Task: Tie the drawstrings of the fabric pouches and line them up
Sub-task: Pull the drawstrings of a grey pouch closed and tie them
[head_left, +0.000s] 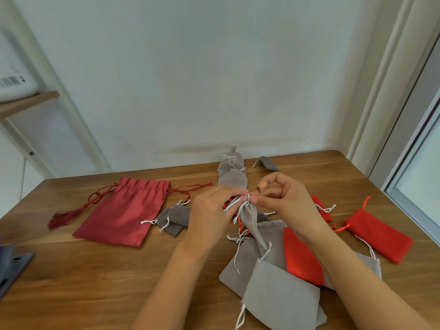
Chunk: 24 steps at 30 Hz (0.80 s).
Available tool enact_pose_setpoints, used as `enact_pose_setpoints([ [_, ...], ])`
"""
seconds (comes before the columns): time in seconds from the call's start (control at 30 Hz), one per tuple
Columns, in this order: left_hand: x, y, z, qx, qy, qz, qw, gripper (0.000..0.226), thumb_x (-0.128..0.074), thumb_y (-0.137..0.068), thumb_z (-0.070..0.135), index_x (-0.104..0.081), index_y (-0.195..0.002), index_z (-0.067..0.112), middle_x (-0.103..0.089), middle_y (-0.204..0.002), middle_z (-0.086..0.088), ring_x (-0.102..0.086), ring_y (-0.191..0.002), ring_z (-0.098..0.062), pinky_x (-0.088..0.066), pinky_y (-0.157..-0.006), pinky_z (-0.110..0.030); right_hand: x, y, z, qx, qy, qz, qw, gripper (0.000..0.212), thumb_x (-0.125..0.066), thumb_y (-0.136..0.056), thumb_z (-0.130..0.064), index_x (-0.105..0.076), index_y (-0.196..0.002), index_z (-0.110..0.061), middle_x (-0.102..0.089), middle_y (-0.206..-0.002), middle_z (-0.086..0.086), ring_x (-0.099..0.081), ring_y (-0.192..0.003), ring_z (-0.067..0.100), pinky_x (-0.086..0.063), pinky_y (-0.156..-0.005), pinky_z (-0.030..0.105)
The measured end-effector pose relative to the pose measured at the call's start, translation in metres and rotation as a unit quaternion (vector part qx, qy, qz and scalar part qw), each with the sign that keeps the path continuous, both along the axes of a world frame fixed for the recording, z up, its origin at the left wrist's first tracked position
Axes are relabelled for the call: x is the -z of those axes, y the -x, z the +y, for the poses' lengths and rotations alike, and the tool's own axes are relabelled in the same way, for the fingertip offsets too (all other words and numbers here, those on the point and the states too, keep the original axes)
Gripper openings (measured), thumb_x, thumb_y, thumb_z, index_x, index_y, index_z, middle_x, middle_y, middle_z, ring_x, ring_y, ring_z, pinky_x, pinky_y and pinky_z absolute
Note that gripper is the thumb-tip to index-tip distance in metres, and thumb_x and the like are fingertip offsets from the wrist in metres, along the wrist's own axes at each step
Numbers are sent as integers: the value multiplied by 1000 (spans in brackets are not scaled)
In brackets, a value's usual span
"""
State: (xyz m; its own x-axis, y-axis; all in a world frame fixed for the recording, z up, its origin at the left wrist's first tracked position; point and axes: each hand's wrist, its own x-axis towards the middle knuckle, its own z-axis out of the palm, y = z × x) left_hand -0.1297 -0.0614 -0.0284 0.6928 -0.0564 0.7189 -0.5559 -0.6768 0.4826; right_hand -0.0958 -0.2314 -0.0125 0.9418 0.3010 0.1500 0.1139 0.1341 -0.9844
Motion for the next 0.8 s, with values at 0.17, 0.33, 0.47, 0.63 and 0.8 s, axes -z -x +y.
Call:
enact_pose_setpoints([
  [0.17, 3, -1, -3, 6, 27, -12, 1000, 25, -64, -85, 28, -75, -99, 11, -74, -90, 0, -64, -87, -2, -48, -74, -7, -3, 0, -1, 5, 1, -1, 1000, 29, -78, -69, 5, -56, -79, -11, -72, -81, 24, -70, -83, 34, -55, -79, 39],
  [0.33, 0, 0, -9, 35, 85, 7, 996, 23, -65, -83, 25, -75, -99, 12, -70, -94, 10, -66, -89, 3, -51, -77, -12, -5, -1, -5, 2, -1, -24, 1000, 28, -74, -72, 11, -57, -78, -11, -70, -68, 12, -66, -69, 21, -55, -68, 24],
  [0.47, -3, 2, -8, 32, 119, 36, 992, 20, -65, -82, 29, -76, -95, 18, -74, -90, 6, -67, -86, -3, -53, -74, -21, -8, -5, -9, 4, -14, -30, 999, 31, -65, -77, 17, -52, -78, -11, -62, -73, 13, -62, -67, 15, -53, -67, 22],
  [0.63, -8, 6, -14, 28, 65, 73, 995, 10, -69, -84, 25, -74, -88, 18, -72, -84, 9, -64, -81, -2, -47, -68, -14, -11, -5, -18, 73, 126, -145, 979, 34, -62, -76, 16, -41, -73, -10, -64, -69, 12, -61, -65, 10, -49, -62, 17],
  [0.8, -10, 11, -25, 41, 58, 97, 993, 5, -69, -86, 18, -73, -87, 14, -68, -84, 16, -62, -83, 5, -42, -69, -5, -9, -5, -21, 124, 247, -272, 922, 41, -68, -72, 4, -37, -67, -23, -66, -70, -2, -63, -71, 8, -49, -68, 28],
])
